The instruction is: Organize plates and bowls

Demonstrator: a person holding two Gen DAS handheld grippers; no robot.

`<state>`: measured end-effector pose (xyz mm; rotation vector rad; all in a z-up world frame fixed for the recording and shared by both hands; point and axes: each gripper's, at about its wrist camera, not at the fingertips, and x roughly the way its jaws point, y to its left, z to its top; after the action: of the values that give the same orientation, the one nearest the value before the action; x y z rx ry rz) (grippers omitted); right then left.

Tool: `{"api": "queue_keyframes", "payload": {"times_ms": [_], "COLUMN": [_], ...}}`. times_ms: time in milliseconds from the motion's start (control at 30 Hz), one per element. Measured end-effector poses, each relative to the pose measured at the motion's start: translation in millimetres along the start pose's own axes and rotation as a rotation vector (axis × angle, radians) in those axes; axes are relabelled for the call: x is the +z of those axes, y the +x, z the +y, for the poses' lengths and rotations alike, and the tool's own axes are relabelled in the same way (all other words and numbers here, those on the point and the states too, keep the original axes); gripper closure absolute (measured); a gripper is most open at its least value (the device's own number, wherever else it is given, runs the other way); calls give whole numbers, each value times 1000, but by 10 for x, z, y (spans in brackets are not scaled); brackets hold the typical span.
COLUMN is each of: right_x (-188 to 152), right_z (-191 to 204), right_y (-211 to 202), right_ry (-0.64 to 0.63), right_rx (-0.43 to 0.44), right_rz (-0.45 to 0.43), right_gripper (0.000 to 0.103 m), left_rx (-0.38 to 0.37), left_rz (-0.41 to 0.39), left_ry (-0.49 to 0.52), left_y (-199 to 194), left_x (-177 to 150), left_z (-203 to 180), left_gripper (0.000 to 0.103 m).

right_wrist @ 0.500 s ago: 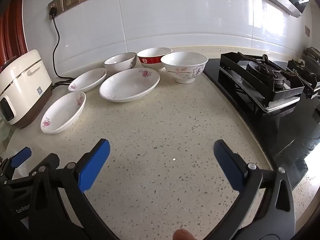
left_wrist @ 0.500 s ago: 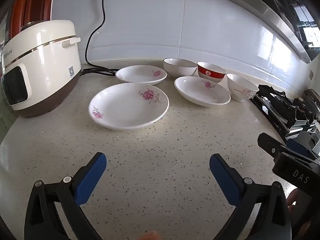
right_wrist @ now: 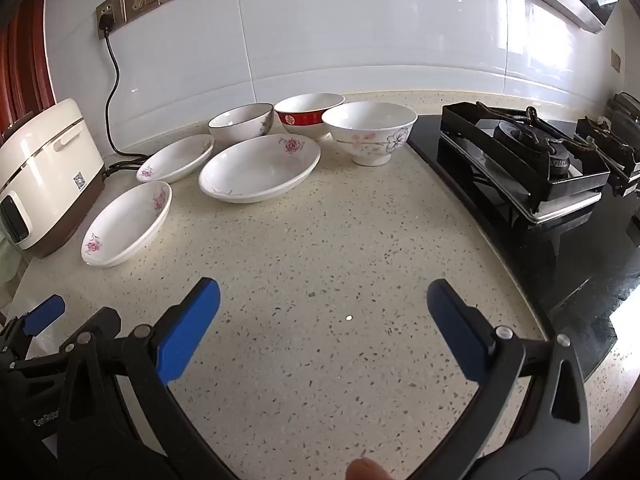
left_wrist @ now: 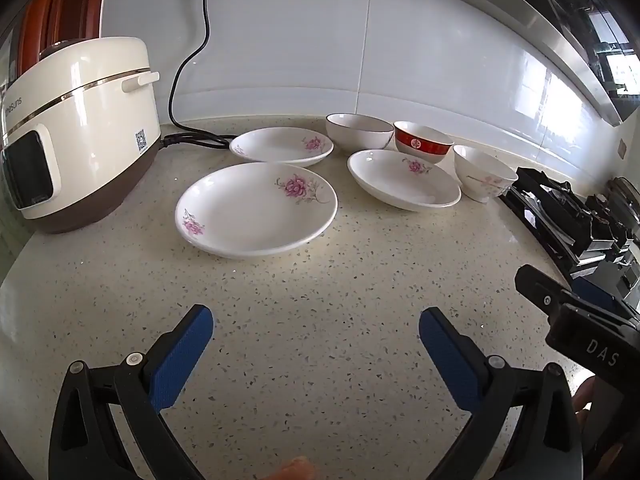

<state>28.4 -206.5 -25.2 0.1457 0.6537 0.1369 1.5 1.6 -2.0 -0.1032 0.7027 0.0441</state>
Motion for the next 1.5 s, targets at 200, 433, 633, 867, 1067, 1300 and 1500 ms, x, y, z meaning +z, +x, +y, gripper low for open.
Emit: {"api": "queue_keyframes", "payload": {"times_ms": [200,433,633,867,1067,1300,1500], "right_x": [-4,-2,-4,-6,-4,-4,-4], "right_z": [-11,-21,-20,-19,-22,-24,-24], "right_y": [0,3,5,5,5,6,6], "right_ry": [4,5,6,6,7,7,7], "right_rx": [4,5,4,4,4,4,4], "right_rz": [2,4,4,3,4,4,5], "right_gripper": [0,0,0,0,0,0,0], "left_rx": [2,-2,-2,-2,-3,-3,-4], "left_rz": [1,6,6,6,7,10,10], "left_ry": [-2,-7,-7,-8,-7,-10,-10], "left_y": [6,13,21,18,16,21,21], "left_x": [-7,-14,-6,-8,-12,-15,-13], "left_z": [-3,5,3,2,5,10,10], "left_gripper": [0,0,0,0,0,0,0]}}
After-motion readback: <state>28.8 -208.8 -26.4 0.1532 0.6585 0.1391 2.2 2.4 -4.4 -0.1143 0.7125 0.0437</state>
